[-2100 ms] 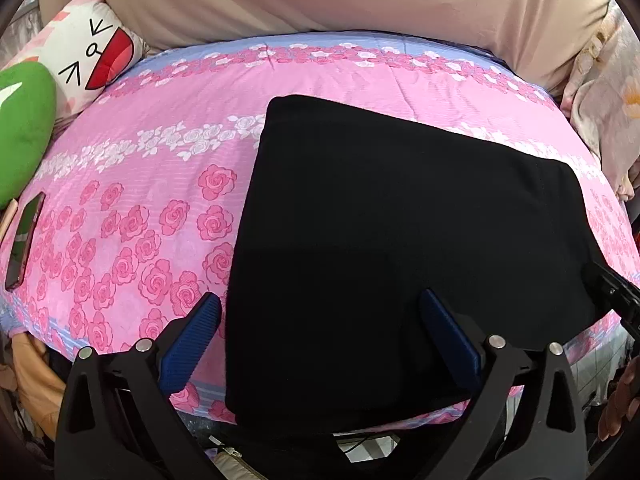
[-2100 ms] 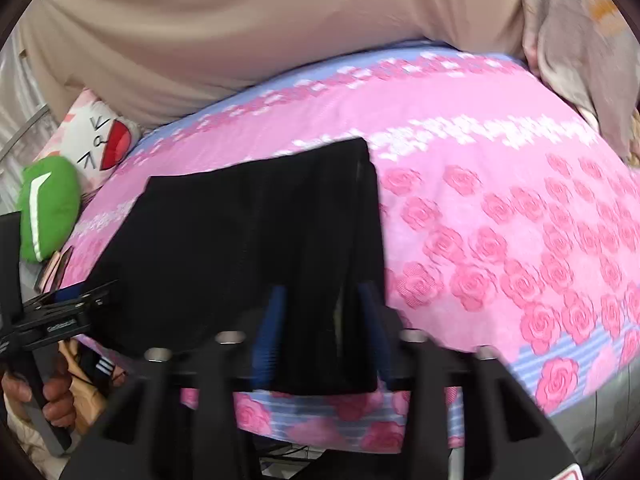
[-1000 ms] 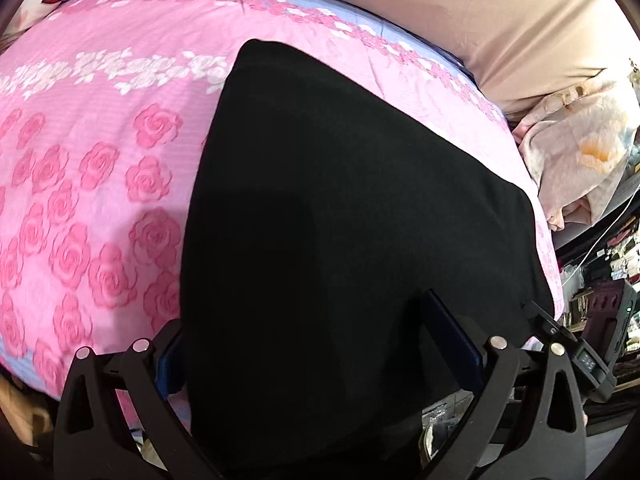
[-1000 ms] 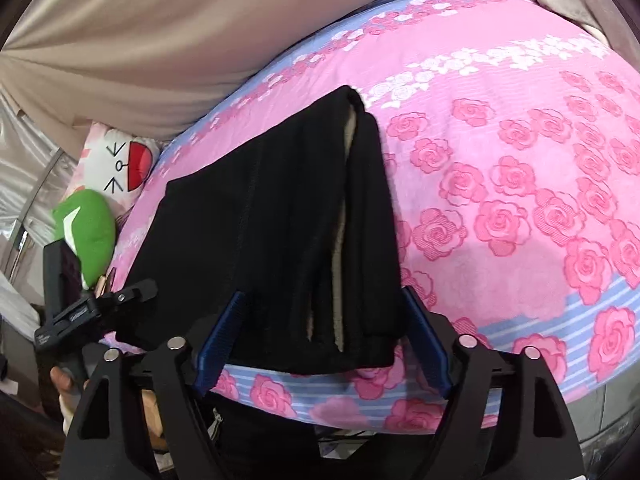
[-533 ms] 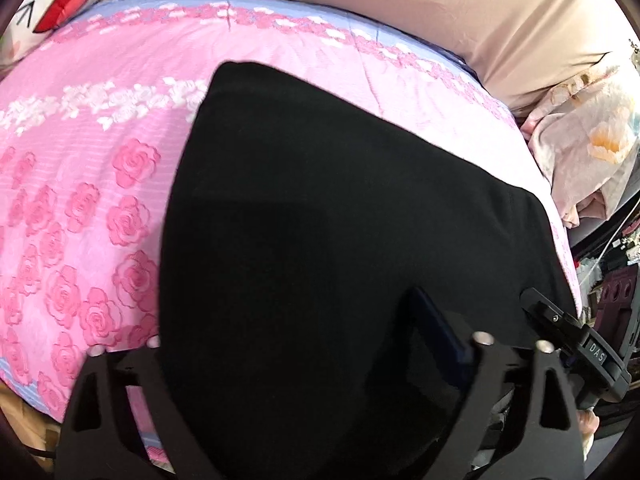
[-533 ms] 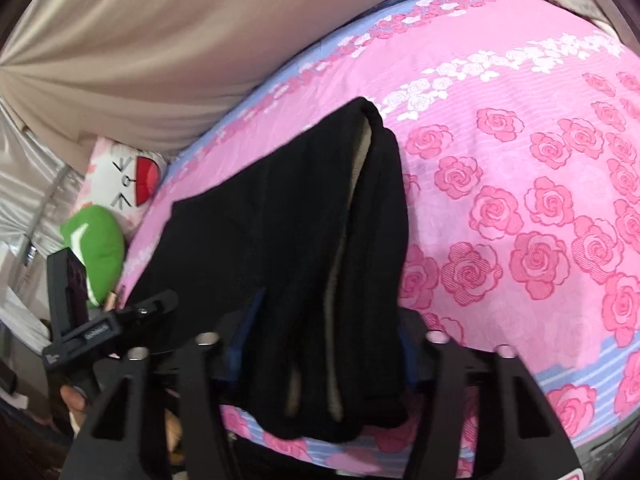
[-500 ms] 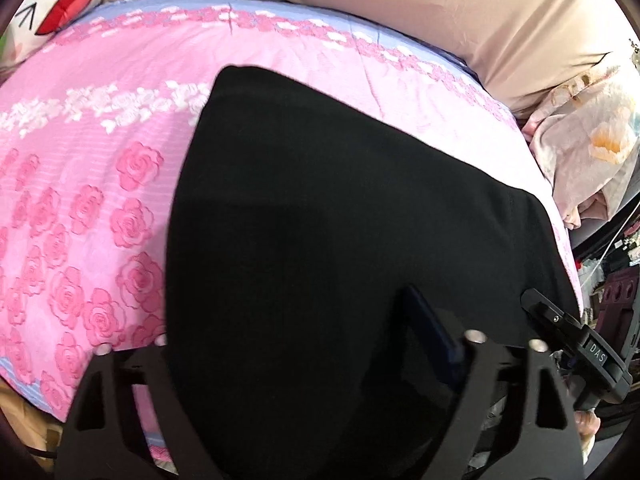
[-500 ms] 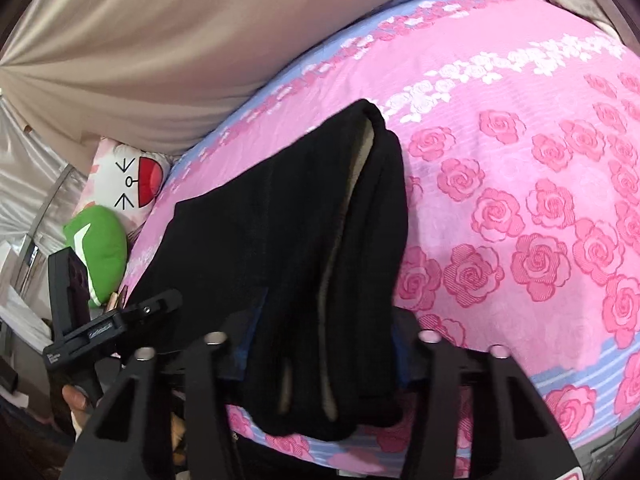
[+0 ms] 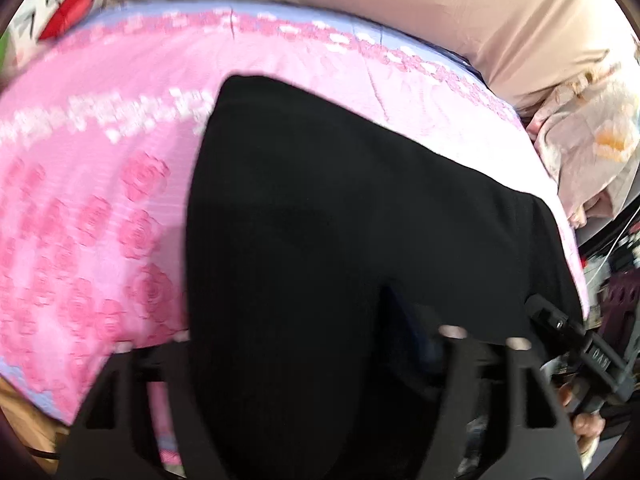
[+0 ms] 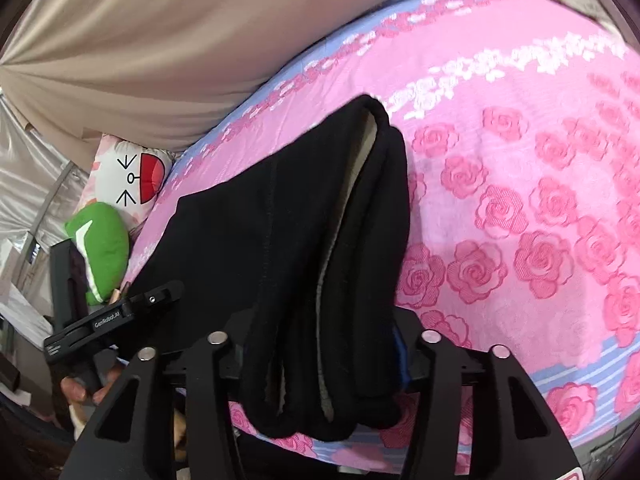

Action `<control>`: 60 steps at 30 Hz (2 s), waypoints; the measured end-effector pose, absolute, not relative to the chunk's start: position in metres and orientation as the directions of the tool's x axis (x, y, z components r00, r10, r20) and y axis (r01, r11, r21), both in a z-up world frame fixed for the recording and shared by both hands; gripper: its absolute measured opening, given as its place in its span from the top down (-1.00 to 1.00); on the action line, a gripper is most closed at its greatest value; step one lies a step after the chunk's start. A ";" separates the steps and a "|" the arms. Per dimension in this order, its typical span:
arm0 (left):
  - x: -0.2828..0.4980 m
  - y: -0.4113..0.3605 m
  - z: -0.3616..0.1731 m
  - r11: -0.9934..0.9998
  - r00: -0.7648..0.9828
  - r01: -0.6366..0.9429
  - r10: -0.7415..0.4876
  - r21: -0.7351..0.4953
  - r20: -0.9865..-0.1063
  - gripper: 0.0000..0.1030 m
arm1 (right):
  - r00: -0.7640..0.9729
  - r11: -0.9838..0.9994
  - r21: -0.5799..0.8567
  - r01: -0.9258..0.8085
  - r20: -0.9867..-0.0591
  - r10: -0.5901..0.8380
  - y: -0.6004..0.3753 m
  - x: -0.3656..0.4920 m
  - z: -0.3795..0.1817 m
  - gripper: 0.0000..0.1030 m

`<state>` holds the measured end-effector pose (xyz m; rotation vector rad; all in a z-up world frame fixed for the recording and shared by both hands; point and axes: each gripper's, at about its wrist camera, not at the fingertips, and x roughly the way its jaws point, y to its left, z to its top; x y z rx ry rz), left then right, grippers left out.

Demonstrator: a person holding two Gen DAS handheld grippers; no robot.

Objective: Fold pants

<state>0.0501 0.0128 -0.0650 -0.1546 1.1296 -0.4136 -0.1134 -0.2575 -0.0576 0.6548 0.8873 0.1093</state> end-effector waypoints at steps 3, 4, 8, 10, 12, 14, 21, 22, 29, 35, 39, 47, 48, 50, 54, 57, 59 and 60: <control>0.055 0.011 -0.068 0.893 0.352 0.258 -0.443 -0.370 -0.824 -0.77 | 0.649 0.763 0.624 0.171 -0.654 0.389 -0.264 -0.113 -0.065 -0.05; 0.054 0.010 -0.068 0.896 0.359 0.254 -0.436 -0.364 -0.825 -0.72 | 0.649 0.767 0.618 0.172 -0.657 0.383 -0.263 -0.113 -0.064 0.01; 0.049 0.024 -0.049 0.886 0.390 0.226 -0.463 -0.405 -0.796 0.33 | 0.669 0.795 0.584 0.161 -0.657 0.347 -0.251 -0.116 -0.048 0.31; 0.045 0.028 -0.037 0.873 0.391 0.244 -0.487 -0.422 -0.781 0.38 | 0.691 0.800 0.586 0.130 -0.632 0.351 -0.242 -0.119 -0.032 0.35; 0.037 0.026 -0.023 0.872 0.406 0.273 -0.487 -0.406 -0.773 0.40 | 0.711 0.817 0.570 0.090 -0.611 0.348 -0.234 -0.123 -0.012 0.36; 0.027 0.025 -0.003 0.857 0.421 0.311 -0.511 -0.410 -0.749 0.40 | 0.732 0.840 0.542 0.037 -0.587 0.346 -0.222 -0.128 0.013 0.36; 0.000 0.029 0.072 0.829 0.544 0.411 -0.556 -0.379 -0.629 0.39 | 0.814 0.877 0.478 -0.047 -0.491 0.311 -0.215 -0.145 0.080 0.36; 0.000 0.032 0.082 0.825 0.557 0.420 -0.564 -0.378 -0.610 0.39 | 0.824 0.881 0.470 -0.058 -0.476 0.308 -0.214 -0.146 0.088 0.36; 0.013 0.037 0.148 0.822 0.671 0.472 -0.570 -0.320 -0.474 0.38 | 0.891 0.911 0.387 -0.146 -0.349 0.291 -0.213 -0.128 0.154 0.36; 0.039 0.039 0.199 0.830 0.760 0.489 -0.557 -0.270 -0.335 0.36 | 0.931 0.922 0.331 -0.200 -0.228 0.284 -0.218 -0.090 0.200 0.35; 0.072 0.034 0.214 0.844 0.796 0.481 -0.534 -0.238 -0.286 0.34 | 0.941 0.910 0.344 -0.231 -0.159 0.299 -0.230 -0.053 0.214 0.34; 0.168 0.005 0.191 0.883 0.834 0.437 -0.469 -0.170 -0.291 0.31 | 0.946 0.900 0.381 -0.211 -0.150 0.286 -0.257 0.043 0.185 0.34; 0.181 0.000 0.184 0.886 0.834 0.433 -0.463 -0.165 -0.299 0.31 | 0.946 0.898 0.387 -0.207 -0.154 0.284 -0.260 0.054 0.178 0.34; 0.208 -0.009 0.166 0.895 0.837 0.417 -0.445 -0.155 -0.318 0.31 | 0.945 0.893 0.406 -0.195 -0.165 0.282 -0.269 0.078 0.162 0.34; 0.255 -0.031 0.120 0.911 0.835 0.394 -0.411 -0.124 -0.366 0.31 | 0.934 0.885 0.442 -0.149 -0.230 0.272 -0.288 0.134 0.118 0.34; 0.289 -0.044 0.079 0.916 0.811 0.382 -0.396 -0.122 -0.432 0.31 | 0.914 0.875 0.475 -0.096 -0.306 0.267 -0.302 0.172 0.077 0.34; 0.311 -0.051 0.048 0.917 0.776 0.374 -0.391 -0.138 -0.495 0.31 | 0.893 0.869 0.492 -0.053 -0.366 0.261 -0.310 0.193 0.046 0.34; 0.320 -0.053 0.035 0.916 0.759 0.373 -0.391 -0.144 -0.521 0.31 | 0.884 0.868 0.496 -0.038 -0.388 0.260 -0.313 0.199 0.035 0.34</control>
